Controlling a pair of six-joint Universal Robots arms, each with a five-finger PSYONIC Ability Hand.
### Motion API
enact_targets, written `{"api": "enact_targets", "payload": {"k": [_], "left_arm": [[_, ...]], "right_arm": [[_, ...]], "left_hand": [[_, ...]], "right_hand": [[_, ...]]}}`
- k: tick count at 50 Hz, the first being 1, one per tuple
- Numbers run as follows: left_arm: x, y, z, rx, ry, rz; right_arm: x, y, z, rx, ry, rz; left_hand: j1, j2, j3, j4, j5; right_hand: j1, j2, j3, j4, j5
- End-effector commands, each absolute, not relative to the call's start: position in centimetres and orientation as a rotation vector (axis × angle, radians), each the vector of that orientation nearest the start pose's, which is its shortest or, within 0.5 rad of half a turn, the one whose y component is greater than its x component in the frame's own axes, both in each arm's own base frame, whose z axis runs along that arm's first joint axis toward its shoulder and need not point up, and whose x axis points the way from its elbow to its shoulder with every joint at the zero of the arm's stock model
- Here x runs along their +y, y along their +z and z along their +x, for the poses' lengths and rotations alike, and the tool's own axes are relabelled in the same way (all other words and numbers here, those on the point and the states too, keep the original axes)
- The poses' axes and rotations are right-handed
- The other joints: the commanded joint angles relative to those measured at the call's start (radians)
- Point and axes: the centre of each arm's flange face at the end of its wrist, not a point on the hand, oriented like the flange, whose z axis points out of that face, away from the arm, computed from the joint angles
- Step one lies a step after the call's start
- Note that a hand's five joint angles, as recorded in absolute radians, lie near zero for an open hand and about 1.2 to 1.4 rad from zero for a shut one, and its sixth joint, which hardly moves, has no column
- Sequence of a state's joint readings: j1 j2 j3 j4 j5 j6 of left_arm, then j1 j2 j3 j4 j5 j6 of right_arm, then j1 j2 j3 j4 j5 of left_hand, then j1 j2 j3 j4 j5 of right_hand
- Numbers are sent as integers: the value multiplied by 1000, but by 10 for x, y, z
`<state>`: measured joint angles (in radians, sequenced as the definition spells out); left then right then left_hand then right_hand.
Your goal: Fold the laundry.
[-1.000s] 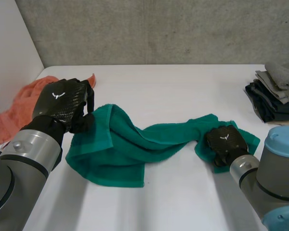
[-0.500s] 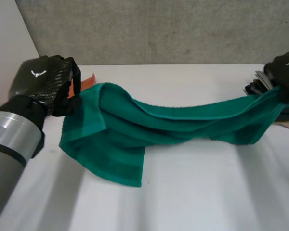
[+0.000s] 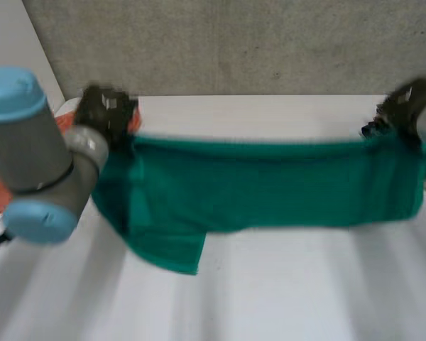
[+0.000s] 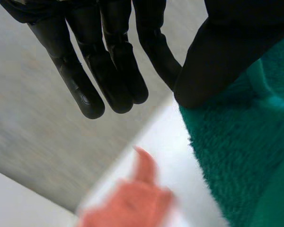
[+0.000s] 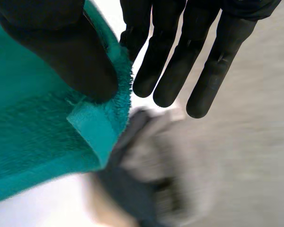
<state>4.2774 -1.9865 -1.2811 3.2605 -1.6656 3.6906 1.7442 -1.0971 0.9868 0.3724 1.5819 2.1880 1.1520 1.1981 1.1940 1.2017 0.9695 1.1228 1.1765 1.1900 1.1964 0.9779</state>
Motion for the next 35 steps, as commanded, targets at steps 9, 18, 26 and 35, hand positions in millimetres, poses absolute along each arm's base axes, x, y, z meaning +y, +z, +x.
{"api": "enact_targets", "payload": {"k": [9, 18, 26, 35], "left_arm": [[-339, 441, -288, 1036, -2786, 358], [-340, 375, -267, 1317, -2649, 456], [-334, 279, -255, 1640, -2458, 594], [-319, 166, -258, 1971, -2226, 914]], "right_arm": [[-395, 443, 222, 1294, -3462, -729], [-395, 375, 236, 1479, -3158, -908], [-384, 284, 240, 1728, -2774, -1174], [-374, 174, 236, 2058, -2342, -1342]], "left_hand": [[244, 198, 202, 195, 252], [244, 198, 202, 195, 252], [244, 198, 202, 195, 252], [244, 198, 202, 195, 252]], "right_hand": [[273, 220, 206, 200, 244], [273, 220, 206, 200, 244], [273, 220, 206, 200, 244], [273, 220, 206, 200, 244]]}}
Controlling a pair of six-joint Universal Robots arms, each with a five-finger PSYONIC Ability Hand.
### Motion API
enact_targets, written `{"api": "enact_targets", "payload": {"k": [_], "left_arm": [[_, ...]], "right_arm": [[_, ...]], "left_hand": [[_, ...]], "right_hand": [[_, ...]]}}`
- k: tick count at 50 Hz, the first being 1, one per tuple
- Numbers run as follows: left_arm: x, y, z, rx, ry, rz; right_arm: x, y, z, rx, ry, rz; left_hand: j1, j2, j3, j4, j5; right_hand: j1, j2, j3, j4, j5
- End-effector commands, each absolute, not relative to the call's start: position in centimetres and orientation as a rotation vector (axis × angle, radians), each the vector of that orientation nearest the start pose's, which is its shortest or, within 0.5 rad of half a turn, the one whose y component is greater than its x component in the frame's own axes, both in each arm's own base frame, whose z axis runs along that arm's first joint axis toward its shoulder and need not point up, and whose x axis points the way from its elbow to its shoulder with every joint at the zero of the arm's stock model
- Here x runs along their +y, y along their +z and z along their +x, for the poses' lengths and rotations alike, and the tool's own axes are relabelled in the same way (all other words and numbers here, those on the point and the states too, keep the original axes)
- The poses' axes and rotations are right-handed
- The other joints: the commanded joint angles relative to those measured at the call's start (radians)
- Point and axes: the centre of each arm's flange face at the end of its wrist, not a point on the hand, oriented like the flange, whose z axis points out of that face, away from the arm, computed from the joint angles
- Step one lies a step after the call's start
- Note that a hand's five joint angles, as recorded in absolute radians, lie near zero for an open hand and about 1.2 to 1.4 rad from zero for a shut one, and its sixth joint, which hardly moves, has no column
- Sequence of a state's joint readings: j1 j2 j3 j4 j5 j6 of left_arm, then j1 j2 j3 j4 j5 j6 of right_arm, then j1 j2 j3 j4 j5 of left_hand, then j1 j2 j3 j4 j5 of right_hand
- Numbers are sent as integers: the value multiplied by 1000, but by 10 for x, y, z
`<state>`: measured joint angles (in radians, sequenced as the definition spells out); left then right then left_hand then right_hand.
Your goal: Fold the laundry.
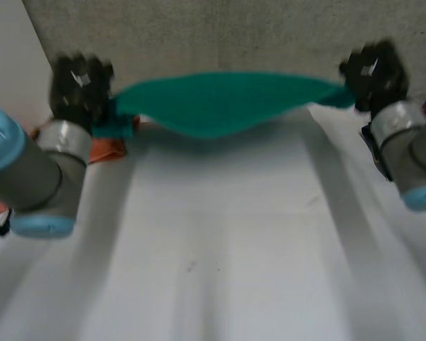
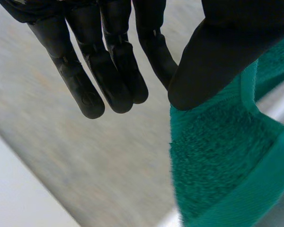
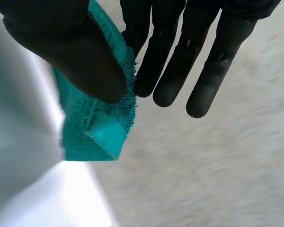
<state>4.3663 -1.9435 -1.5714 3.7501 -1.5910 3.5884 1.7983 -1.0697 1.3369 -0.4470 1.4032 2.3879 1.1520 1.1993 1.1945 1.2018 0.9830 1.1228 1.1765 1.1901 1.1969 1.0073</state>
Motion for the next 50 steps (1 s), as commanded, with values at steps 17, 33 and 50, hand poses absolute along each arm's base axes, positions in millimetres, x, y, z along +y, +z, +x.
{"api": "enact_targets", "payload": {"k": [17, 33, 50], "left_arm": [[-219, 181, -208, 2280, -1632, 1187], [-161, 197, -205, 2233, -1534, 1507], [-279, 164, -243, 2112, -1670, 1199]], "right_arm": [[-289, 178, 175, 2543, -1564, -1612], [-254, 193, 146, 2598, -1471, -1859], [-381, 155, 214, 2380, -2050, -1747]], "left_hand": [[244, 197, 202, 194, 239], [244, 197, 202, 194, 239], [244, 197, 202, 194, 239]], "right_hand": [[273, 220, 206, 199, 214], [273, 220, 206, 199, 214], [273, 220, 206, 199, 214]]}}
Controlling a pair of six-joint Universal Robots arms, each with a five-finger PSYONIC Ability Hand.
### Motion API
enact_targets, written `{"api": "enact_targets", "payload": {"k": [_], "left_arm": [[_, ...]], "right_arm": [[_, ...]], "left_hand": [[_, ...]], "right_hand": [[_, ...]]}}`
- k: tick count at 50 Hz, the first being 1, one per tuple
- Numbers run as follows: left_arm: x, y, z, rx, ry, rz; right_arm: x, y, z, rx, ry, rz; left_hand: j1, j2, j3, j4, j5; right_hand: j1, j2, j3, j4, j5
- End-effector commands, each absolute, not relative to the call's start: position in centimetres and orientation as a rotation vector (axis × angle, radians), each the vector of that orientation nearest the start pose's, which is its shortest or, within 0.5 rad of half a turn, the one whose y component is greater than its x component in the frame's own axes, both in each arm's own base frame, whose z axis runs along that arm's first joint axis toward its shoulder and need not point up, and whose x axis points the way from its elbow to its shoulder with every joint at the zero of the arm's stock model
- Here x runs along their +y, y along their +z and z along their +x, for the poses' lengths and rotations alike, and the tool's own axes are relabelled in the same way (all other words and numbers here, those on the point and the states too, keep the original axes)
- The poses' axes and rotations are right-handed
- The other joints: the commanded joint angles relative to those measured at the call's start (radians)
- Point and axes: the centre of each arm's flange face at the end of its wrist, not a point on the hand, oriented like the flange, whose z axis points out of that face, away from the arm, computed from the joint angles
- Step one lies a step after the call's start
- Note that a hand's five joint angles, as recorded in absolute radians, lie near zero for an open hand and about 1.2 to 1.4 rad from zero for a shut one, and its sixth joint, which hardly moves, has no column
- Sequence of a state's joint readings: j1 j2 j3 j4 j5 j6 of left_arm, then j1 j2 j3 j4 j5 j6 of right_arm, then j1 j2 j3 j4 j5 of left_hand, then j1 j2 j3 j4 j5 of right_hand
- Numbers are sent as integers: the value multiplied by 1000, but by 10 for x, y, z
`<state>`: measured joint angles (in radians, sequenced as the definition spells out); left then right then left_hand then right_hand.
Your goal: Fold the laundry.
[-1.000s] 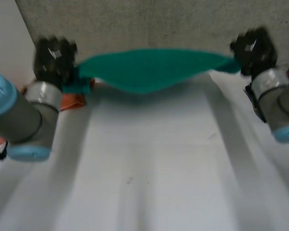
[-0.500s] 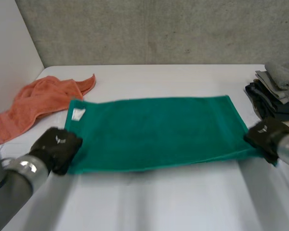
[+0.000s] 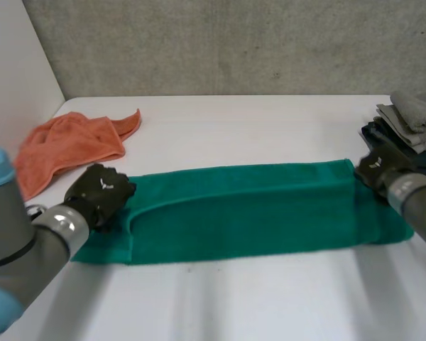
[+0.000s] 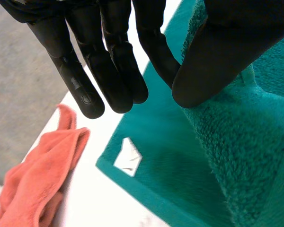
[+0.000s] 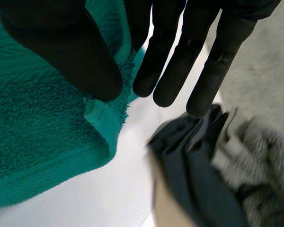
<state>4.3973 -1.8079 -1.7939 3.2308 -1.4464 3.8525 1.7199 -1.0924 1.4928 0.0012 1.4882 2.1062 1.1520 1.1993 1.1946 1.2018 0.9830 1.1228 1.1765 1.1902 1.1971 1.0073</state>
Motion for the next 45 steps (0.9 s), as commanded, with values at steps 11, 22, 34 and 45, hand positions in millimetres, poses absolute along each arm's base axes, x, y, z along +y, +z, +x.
{"api": "enact_targets", "payload": {"k": [11, 22, 34, 45], "left_arm": [[-317, 148, -263, 2068, -1655, 1093], [-301, 183, -269, 1965, -1735, 955], [-242, 199, -254, 1980, -1802, 1139], [-253, 166, -244, 2039, -1744, 1188]], "right_arm": [[-433, 125, 238, 2159, -2386, -1694], [-421, 151, 234, 2198, -2378, -1505], [-352, 156, 213, 2428, -1894, -1442], [-320, 150, 200, 2397, -1745, -1448]], "left_hand": [[187, 139, 144, 137, 181], [-974, -1021, -1016, -1024, -979], [-974, -1021, -1016, -1024, -979], [-956, -1003, -999, -1006, -962]], "right_hand": [[-948, -1002, -1016, -1023, -1007], [-948, -1002, -1016, -1023, -1007], [-948, -1002, -1016, -1023, -1007], [-948, -1002, -1016, -1023, -1007]]}}
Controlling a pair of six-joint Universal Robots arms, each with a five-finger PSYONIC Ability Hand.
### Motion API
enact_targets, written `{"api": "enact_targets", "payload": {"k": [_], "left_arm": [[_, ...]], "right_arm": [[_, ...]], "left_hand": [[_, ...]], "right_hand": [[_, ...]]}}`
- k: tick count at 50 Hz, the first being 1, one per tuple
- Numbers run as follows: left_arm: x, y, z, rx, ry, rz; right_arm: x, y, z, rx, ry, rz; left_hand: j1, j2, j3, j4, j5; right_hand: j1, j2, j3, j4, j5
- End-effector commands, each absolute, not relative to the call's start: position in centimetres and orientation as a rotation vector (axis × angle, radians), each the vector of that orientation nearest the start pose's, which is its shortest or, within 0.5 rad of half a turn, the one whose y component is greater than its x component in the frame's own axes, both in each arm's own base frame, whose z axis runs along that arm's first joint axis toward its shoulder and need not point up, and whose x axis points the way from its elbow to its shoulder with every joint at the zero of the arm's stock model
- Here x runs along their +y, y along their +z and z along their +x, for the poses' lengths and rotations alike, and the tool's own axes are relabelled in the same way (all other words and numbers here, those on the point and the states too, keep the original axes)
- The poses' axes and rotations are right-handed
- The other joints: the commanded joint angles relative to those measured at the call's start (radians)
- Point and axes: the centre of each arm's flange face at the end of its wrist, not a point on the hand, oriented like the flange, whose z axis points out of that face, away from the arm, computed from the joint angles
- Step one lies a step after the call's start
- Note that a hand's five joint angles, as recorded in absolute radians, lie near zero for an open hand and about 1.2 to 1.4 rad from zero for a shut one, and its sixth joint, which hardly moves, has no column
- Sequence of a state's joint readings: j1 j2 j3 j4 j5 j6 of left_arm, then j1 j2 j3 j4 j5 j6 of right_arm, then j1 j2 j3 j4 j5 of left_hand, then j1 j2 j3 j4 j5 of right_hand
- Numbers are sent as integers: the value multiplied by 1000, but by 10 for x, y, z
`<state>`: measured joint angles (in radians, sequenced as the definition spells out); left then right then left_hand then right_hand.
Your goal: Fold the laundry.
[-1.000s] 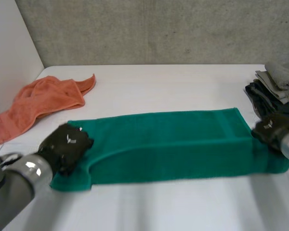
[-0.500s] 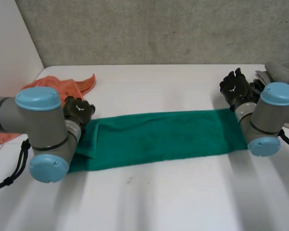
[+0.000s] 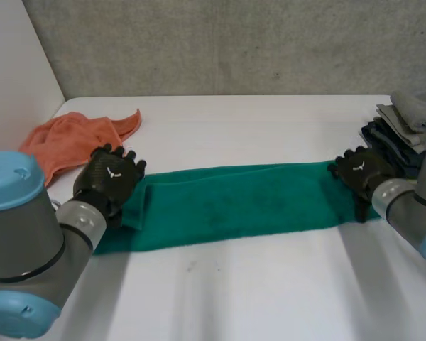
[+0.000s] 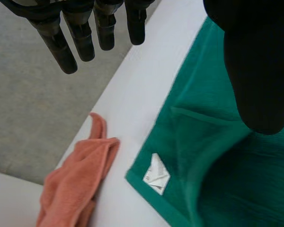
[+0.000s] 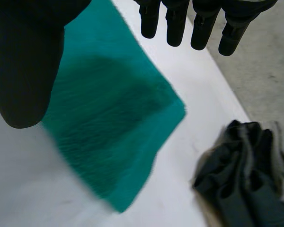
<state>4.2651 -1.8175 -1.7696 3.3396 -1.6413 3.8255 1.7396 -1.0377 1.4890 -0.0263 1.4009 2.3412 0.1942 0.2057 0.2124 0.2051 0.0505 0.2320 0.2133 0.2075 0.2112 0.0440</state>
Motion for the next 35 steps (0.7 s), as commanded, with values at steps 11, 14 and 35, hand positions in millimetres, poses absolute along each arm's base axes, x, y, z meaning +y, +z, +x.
{"api": "enact_targets", "payload": {"k": [11, 14, 35], "left_arm": [[-327, 135, -240, 1949, -1778, 1076], [-348, 131, -241, 1914, -1779, 1052], [-328, 188, -222, 1839, -1836, 855]], "right_arm": [[-313, 141, 196, 2427, -1690, -1443], [-312, 140, 195, 2429, -1691, -1435], [-314, 149, 169, 2518, -1713, -1272]], "left_hand": [[40, 28, 22, 29, 9], [63, 52, 45, 52, 32], [78, 67, 60, 67, 47]], "right_hand": [[-57, -39, -33, -37, -44], [-57, -39, -33, -37, -44], [-57, -39, -33, -37, -44]]}}
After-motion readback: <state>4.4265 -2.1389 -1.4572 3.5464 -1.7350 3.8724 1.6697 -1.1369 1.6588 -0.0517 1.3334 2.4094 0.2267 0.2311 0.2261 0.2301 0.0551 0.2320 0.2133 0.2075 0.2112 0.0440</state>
